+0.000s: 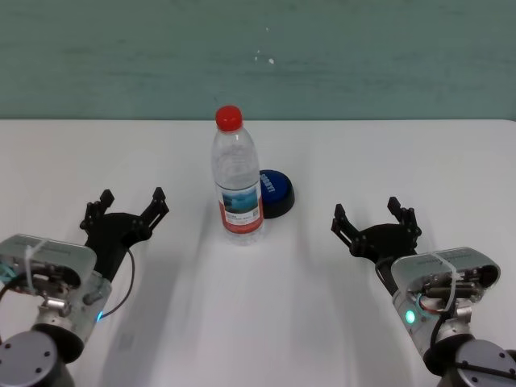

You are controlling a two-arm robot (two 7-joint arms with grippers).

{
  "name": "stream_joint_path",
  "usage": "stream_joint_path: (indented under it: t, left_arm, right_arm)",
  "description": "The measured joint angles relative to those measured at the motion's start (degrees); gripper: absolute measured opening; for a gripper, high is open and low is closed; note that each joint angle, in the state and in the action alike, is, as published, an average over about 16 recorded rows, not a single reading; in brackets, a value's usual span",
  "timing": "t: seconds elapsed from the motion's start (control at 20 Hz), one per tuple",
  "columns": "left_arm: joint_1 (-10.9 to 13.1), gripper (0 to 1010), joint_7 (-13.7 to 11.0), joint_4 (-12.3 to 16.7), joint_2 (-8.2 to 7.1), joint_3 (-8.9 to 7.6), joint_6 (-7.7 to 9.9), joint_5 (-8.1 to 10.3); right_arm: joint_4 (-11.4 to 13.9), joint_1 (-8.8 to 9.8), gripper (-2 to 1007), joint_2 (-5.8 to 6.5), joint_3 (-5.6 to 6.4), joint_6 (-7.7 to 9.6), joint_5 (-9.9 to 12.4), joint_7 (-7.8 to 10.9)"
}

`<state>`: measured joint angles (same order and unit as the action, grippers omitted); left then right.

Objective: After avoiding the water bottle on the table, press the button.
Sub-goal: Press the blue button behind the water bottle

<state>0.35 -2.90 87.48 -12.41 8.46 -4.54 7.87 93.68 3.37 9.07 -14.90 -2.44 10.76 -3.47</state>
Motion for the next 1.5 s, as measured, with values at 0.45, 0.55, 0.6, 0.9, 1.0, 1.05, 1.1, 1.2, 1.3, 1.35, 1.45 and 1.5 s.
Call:
stream_joint_path:
  t: [0.45, 0.55, 0.6, 0.9, 1.0, 1.05, 1.1, 1.2, 1.3, 1.35, 1.45, 1.5]
  left_arm:
    - [0.2, 1000, 0.0, 0.3, -0.04, -0.02, 0.10, -0.20]
    - [0.5, 1000, 0.0, 0.8, -0.08, -0.08, 0.27, -0.46]
    - [0.7, 1000, 0.1, 1.1, -0.12, -0.14, 0.37, -0.61]
    - [2.9, 1000, -0.1, 4.6, -0.51, -0.87, 1.25, -1.83]
    - [4.0, 1000, -0.3, 6.1, -0.70, -1.25, 1.60, -2.27]
    - [4.7, 1000, -0.4, 7.0, -0.81, -1.48, 1.78, -2.48]
    - [5.4, 1000, -0.6, 7.9, -0.93, -1.73, 1.94, -2.69]
    - [6.9, 1000, -1.0, 9.8, -1.19, -2.28, 2.19, -3.03]
    - [8.5, 1000, -1.4, 11.6, -1.44, -2.87, 2.28, -3.19]
    - [9.3, 1000, -1.7, 12.4, -1.56, -3.17, 2.29, -3.22]
    - [10.9, 1000, -2.3, 13.9, -1.78, -3.71, 2.22, -3.26]
    - [11.6, 1000, -2.7, 14.6, -1.89, -3.95, 2.16, -3.26]
  right_arm:
    - [0.0, 0.00, 1004, 0.00, 0.00, 0.00, 0.0, 0.00]
    - [0.0, 0.00, 1004, 0.00, 0.00, 0.00, 0.0, 0.00]
    - [0.0, 0.00, 1004, 0.00, 0.00, 0.00, 0.0, 0.00]
    - [0.0, 0.00, 1004, 0.00, 0.00, 0.00, 0.0, 0.00]
    - [0.0, 0.00, 1004, 0.00, 0.00, 0.00, 0.0, 0.00]
    - [0.0, 0.00, 1004, 0.00, 0.00, 0.00, 0.0, 0.00]
    - [0.0, 0.00, 1004, 0.00, 0.00, 0.00, 0.0, 0.00]
    - [0.0, 0.00, 1004, 0.00, 0.00, 0.00, 0.0, 0.00]
    - [0.0, 0.00, 1004, 0.00, 0.00, 0.00, 0.0, 0.00]
    - [0.0, 0.00, 1004, 0.00, 0.00, 0.00, 0.0, 0.00]
    - [0.0, 0.00, 1004, 0.00, 0.00, 0.00, 0.0, 0.00]
    - [0.0, 0.00, 1004, 0.00, 0.00, 0.00, 0.0, 0.00]
